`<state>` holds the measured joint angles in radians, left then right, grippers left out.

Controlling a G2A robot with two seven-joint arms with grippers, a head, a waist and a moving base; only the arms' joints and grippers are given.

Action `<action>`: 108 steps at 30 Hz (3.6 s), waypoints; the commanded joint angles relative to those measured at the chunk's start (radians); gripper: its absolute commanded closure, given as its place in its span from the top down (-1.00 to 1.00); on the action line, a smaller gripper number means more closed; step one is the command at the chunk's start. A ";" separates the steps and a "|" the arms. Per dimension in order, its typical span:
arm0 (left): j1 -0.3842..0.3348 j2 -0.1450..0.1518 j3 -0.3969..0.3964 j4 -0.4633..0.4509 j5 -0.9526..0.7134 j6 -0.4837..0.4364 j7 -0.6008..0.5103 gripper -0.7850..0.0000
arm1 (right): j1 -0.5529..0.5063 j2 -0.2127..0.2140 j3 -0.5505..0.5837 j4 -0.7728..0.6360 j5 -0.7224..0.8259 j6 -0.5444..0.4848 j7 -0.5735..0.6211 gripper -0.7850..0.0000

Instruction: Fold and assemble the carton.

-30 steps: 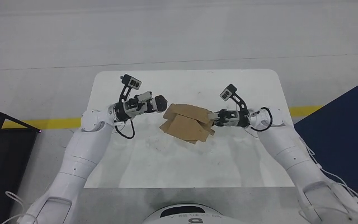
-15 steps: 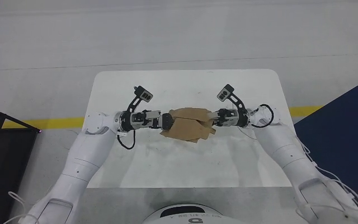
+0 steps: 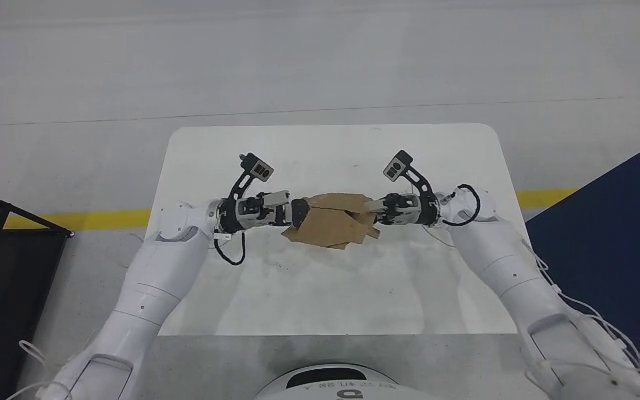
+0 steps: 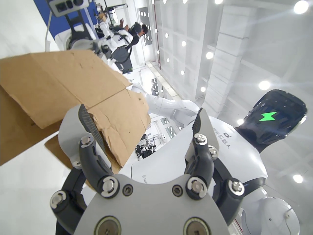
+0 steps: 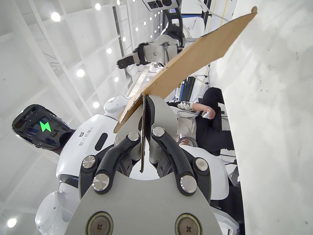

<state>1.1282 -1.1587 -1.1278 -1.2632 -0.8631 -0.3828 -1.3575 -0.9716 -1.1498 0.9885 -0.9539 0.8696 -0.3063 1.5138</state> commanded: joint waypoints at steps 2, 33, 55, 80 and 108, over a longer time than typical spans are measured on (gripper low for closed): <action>0.004 -0.005 -0.011 -0.002 -0.077 0.014 0.022 1.00 | 0.010 -0.006 -0.010 0.013 -0.018 -0.007 -0.007 -1.00; -0.006 0.010 -0.019 0.013 0.163 0.072 -0.005 0.87 | -0.022 -0.001 0.045 -0.018 -0.055 -0.004 -0.004 -1.00; -0.010 0.005 -0.022 0.018 0.197 -0.013 0.113 0.88 | 0.019 -0.032 -0.036 -0.009 -0.143 0.008 0.008 -1.00; 0.001 0.000 -0.014 0.027 0.001 0.184 -0.002 -0.33 | -0.011 -0.027 0.003 -0.019 -0.081 0.022 0.022 -1.00; 0.003 0.000 0.018 0.036 0.075 0.200 -0.056 -0.23 | 0.047 -0.048 -0.073 0.061 -0.083 0.028 0.013 -1.00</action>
<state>1.1307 -1.1588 -1.1113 -1.2274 -0.7889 -0.1844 -1.4071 -0.9271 -1.1957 0.9167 -0.8974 0.7848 -0.2777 1.5260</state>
